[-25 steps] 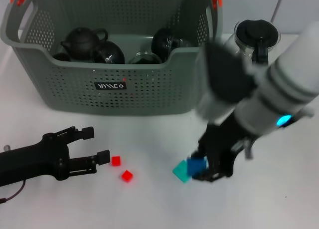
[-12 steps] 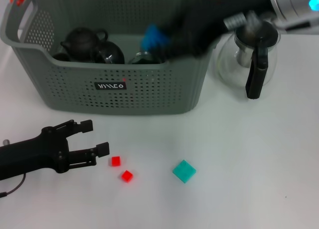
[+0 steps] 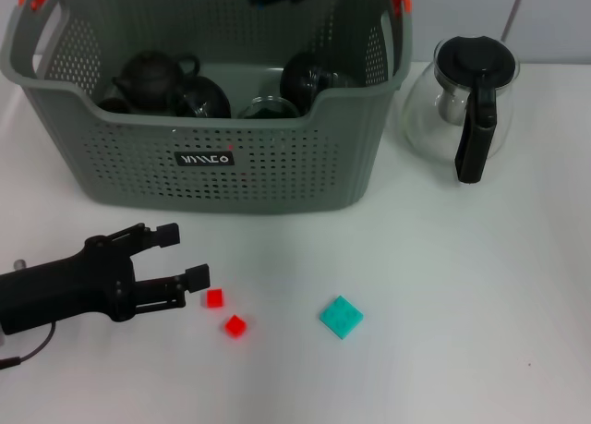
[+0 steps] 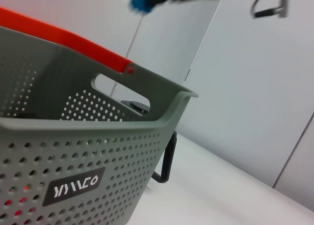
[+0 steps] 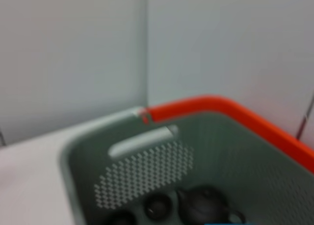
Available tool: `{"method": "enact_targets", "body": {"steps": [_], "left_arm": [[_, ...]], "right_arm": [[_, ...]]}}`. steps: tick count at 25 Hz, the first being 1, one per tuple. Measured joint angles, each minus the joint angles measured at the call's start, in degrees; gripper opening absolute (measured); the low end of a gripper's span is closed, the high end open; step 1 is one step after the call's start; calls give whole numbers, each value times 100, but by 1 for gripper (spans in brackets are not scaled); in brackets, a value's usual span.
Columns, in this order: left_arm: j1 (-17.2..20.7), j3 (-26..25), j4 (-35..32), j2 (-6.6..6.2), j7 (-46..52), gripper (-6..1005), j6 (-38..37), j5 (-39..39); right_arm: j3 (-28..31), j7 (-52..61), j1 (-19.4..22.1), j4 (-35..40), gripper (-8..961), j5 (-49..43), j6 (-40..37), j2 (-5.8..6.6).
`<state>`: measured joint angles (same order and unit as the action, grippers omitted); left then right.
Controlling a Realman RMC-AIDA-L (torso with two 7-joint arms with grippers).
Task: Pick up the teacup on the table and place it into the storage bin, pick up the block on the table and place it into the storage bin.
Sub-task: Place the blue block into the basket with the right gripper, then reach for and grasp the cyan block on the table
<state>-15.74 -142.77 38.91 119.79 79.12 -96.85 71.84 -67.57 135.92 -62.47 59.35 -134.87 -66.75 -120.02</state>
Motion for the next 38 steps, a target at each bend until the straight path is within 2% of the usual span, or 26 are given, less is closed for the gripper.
{"method": "enact_targets", "body": {"steps": [5, 9, 13, 18, 30, 33, 38], "left_arm": [[1, -7, -1, 11, -1, 936, 0, -5], [-34, 1, 1, 22, -2, 936, 21, -4], [-59, 37, -4, 34, -2, 937, 92, -4], [-71, 48, -60, 36, -2, 937, 137, -4], [-60, 25, -77, 36, 3, 937, 146, -3], [-50, 10, -77, 36, 2, 937, 155, -3], [-43, 2, -78, 36, 13, 937, 161, -3]], "right_arm": [[-250, 8, -743, -1574, 423, -382, 1009, -22], [-301, 32, -1153, -2501, 424, -686, 1565, -21], [-336, 73, -1313, -2969, 427, -943, 1818, -27], [-436, 79, -1282, -3081, 445, -984, 1862, -29], [-450, 38, -1182, -2827, 487, -962, 1688, -29], [-448, 54, -947, -2111, 535, -968, 1322, -26], [-372, 216, -277, -149, 647, -908, -25, -19]]}}
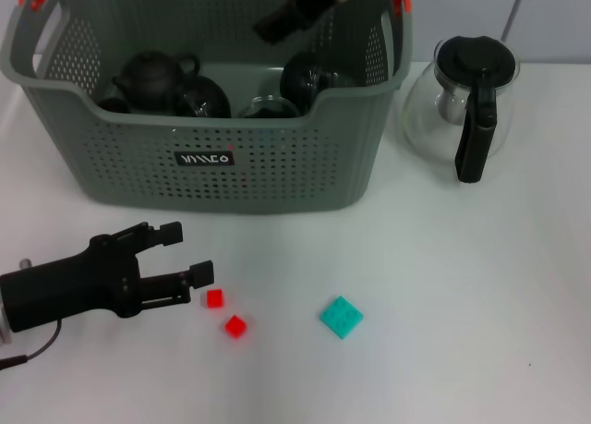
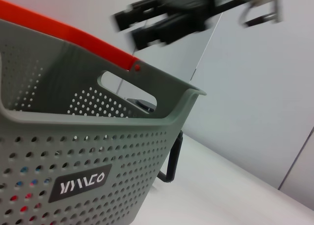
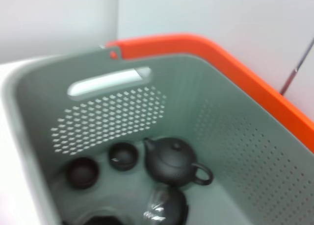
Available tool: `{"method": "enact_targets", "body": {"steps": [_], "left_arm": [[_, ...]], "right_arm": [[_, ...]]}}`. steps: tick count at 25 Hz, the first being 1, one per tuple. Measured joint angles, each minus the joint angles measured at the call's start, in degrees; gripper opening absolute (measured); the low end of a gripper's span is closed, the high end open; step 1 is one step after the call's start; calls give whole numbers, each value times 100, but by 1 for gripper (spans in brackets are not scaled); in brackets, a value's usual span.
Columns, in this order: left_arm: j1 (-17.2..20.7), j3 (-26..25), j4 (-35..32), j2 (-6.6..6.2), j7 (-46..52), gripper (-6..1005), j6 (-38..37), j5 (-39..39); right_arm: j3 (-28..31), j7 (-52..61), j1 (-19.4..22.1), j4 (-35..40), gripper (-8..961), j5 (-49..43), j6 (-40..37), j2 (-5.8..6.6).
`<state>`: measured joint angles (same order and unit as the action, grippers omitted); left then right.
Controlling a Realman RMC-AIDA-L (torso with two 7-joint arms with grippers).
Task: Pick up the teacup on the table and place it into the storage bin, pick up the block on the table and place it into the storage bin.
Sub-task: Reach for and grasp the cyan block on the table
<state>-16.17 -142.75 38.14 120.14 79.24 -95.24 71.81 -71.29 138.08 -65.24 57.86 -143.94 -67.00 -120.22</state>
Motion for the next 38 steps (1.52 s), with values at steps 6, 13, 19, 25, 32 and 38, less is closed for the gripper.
{"method": "enact_targets", "body": {"steps": [6, 13, 19, 25, 32, 38], "left_arm": [[-10, 2, 0, 0, 23, 937, -5, 0], [13, 0, 1, 4, 26, 936, 4, 0], [23, -7, -64, -7, 44, 936, 84, 0], [28, -7, -69, -25, 46, 936, 80, 0], [26, -7, -70, -33, 47, 936, 85, 0], [26, -7, -70, -26, 47, 936, 100, 0]], "right_arm": [[25, 49, 750, 2197, 772, 316, -2111, 35], [33, -116, 1289, 2670, 826, 731, -3358, 15], [-136, 111, 1506, 2554, 827, 692, -3564, 11], [-551, 287, 1485, 2241, 827, 569, -3564, 6], [-1405, 428, 1245, 1360, 828, 422, -3150, -14], [-2121, 404, 1120, 627, 827, 438, -2517, -40]]}}
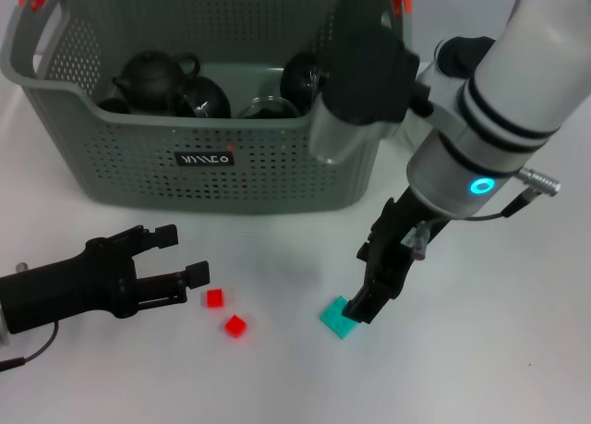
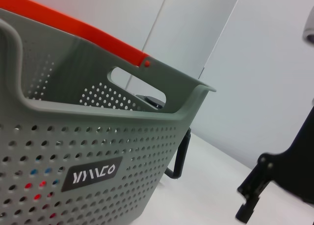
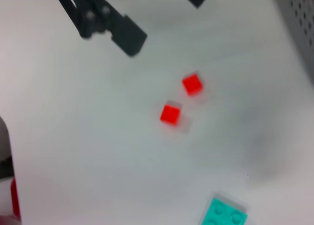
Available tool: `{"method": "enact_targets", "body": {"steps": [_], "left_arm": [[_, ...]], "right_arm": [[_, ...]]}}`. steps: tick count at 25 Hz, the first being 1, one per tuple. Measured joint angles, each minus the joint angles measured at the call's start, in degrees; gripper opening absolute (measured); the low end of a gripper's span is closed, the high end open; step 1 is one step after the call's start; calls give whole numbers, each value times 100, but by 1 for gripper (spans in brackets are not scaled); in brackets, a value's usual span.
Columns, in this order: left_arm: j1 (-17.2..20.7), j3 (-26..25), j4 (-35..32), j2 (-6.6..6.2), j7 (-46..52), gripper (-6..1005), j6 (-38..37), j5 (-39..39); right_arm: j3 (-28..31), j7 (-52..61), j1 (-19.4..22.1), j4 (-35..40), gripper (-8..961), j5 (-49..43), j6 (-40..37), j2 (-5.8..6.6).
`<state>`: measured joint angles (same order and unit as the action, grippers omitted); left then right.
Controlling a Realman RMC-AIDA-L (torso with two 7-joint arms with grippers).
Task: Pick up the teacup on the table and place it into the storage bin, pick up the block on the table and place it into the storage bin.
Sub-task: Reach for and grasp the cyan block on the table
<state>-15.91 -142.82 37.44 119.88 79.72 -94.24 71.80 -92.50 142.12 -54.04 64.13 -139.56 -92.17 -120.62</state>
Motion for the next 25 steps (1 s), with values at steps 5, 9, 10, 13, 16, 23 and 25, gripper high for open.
{"method": "enact_targets", "body": {"steps": [5, 9, 10, 13, 16, 23, 25], "left_arm": [[0, 0, -74, -2, -6, 936, 4, -1], [0, 0, -79, -8, -2, 937, 1, -8], [0, 0, -79, -15, 0, 937, -9, -9], [-16, 0, -77, -35, 8, 937, -41, -9], [-46, 0, -68, -52, 38, 937, -49, -9], [-29, 19, -72, -109, 94, 937, -118, -9], [-24, 6, -58, -109, 96, 937, -174, -9]], "right_arm": [[-317, -10, 82, -144, 826, 5, 364, -4], [-422, 49, 141, -198, 826, 69, 521, -21], [-438, 93, 139, -249, 826, 116, 550, -25], [-470, 232, 94, -489, 825, 213, 643, -27], [-475, 267, 80, -683, 824, 220, 743, -24], [-483, 277, 106, -770, 824, 234, 792, -27], [-490, 280, 89, -822, 824, 232, 821, -27]]}}
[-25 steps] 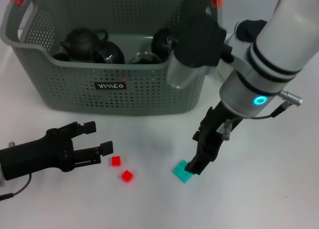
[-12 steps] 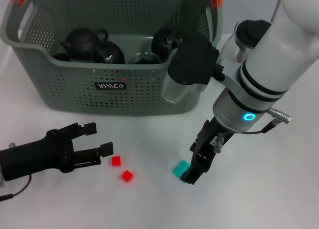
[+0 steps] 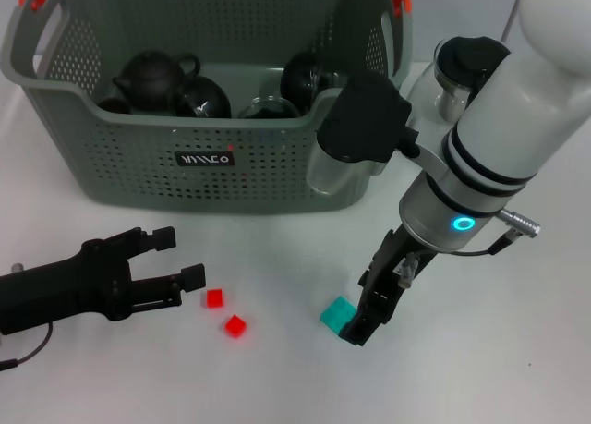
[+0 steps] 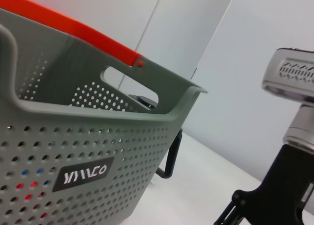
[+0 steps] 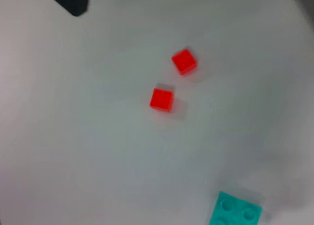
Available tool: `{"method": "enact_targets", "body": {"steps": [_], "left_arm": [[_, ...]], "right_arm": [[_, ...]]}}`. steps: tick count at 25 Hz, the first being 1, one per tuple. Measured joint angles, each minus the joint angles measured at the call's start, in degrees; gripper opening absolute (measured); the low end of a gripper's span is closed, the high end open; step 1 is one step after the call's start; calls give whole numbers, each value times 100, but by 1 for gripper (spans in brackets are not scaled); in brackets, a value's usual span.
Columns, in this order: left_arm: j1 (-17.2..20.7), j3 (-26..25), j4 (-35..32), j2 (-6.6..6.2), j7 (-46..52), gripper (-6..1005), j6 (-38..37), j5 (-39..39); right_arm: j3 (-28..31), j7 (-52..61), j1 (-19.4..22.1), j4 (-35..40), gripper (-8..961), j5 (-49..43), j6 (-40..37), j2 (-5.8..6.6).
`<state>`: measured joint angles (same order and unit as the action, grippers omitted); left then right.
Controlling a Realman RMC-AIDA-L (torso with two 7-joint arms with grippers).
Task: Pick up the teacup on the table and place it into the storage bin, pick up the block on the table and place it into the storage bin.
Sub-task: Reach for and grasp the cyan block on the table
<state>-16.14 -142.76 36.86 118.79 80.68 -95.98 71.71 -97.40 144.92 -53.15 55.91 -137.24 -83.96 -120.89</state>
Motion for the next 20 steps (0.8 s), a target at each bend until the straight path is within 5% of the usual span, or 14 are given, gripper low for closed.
{"method": "enact_targets", "body": {"steps": [20], "left_arm": [[-22, 16, -22, 4, 0, 936, -5, 0]], "right_arm": [[-882, 68, 58, -177, 824, 5, 811, -6]]}}
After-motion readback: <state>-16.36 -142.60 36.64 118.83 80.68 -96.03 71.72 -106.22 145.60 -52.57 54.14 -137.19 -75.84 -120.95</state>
